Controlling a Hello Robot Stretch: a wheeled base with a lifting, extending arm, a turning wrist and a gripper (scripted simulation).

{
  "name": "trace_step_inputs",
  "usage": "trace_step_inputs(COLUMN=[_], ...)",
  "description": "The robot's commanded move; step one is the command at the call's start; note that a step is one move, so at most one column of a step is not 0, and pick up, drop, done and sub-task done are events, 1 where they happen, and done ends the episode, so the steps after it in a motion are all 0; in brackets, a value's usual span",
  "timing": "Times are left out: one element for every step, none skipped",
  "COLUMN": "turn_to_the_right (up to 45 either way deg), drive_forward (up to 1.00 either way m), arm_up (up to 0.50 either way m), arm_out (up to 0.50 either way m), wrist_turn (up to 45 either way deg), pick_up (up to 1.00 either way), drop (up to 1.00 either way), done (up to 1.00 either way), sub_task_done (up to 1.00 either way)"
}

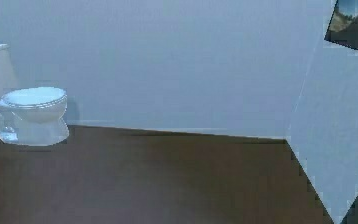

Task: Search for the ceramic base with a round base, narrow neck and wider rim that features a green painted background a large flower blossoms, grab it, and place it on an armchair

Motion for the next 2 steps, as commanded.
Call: trace_step_inputs(turn_to_the_right=[45.0,27.0], drive_forward=[0.0,0.0], arm_up=[0.0,0.0], arm_out=[0.0,0.0], wrist_turn=[0.0,0.0], pick_up=[0.0,0.0], drop=[0.0,0.0], done=[0.0,0.0], sub_task_done=[0.0,0.0])
